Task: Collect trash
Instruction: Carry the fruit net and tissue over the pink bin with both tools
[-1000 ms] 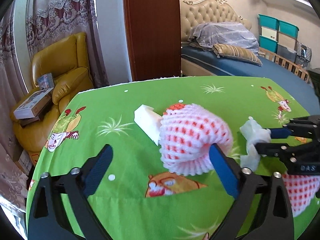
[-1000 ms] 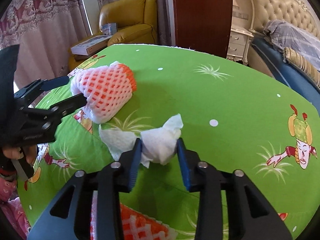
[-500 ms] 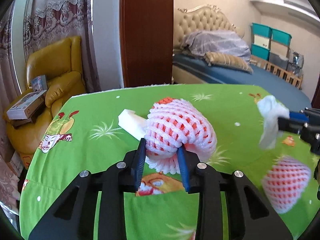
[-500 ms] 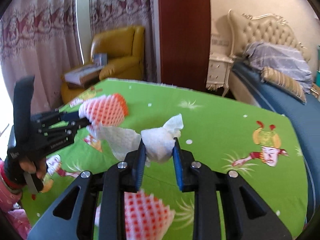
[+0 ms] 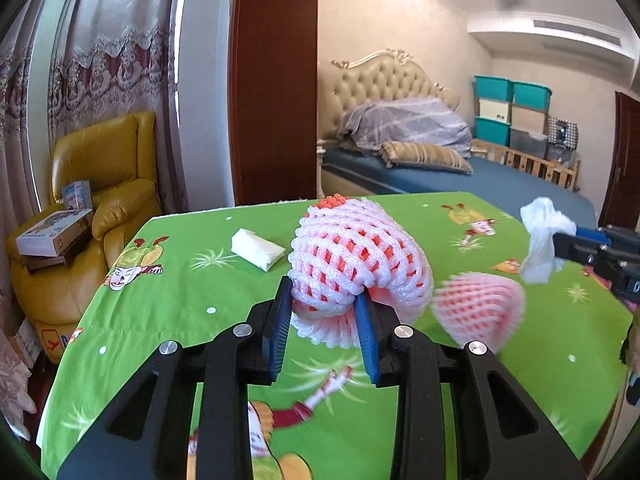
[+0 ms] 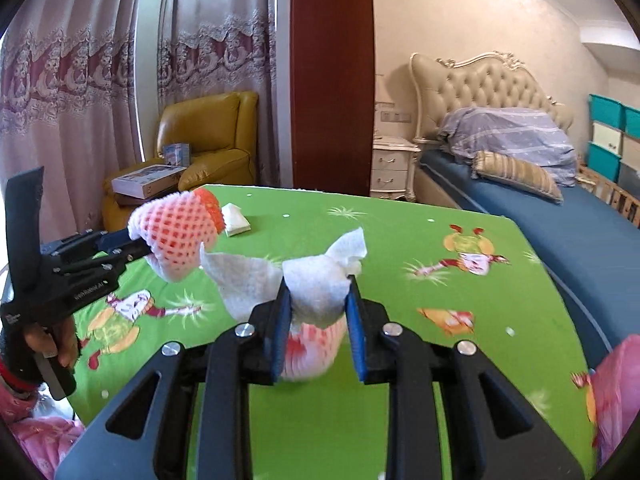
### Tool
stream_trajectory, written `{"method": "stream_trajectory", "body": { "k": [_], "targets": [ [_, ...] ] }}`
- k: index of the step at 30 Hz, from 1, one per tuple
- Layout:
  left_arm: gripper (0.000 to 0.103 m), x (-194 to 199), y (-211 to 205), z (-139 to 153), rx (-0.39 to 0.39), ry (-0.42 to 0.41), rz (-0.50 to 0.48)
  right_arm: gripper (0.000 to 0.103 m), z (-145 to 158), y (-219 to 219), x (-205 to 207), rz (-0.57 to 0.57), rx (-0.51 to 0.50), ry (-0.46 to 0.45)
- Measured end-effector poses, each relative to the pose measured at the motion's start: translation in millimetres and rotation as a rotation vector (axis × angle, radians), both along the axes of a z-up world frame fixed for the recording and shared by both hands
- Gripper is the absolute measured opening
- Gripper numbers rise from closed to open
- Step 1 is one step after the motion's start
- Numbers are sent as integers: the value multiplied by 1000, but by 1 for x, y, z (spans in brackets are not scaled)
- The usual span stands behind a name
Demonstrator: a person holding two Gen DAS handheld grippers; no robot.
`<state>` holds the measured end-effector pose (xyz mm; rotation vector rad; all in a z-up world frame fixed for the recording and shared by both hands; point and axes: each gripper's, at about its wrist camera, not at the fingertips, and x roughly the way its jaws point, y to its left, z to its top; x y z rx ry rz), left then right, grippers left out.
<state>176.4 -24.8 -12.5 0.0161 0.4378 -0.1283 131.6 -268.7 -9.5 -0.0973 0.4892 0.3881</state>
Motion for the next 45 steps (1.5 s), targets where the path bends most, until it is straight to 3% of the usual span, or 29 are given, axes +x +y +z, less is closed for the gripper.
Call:
{"method": "stream_trajectory", "body": {
  "k": [8, 16, 35, 45],
  "targets": [
    [31, -50, -36, -3, 2, -58, -79, 25, -7, -11, -54, -64, -12, -35],
    [31, -70, -61, -6, 24, -83, -144, 25, -13, -28, -80, -100, -13, -39],
    [31, -72, -91, 0, 77, -111, -245, 26, -10, -65, -97, -174, 16, -65],
    [31, -63, -118, 2, 86, -86, -333, 26, -11, -96, -101, -237, 33, -70]
  ]
}}
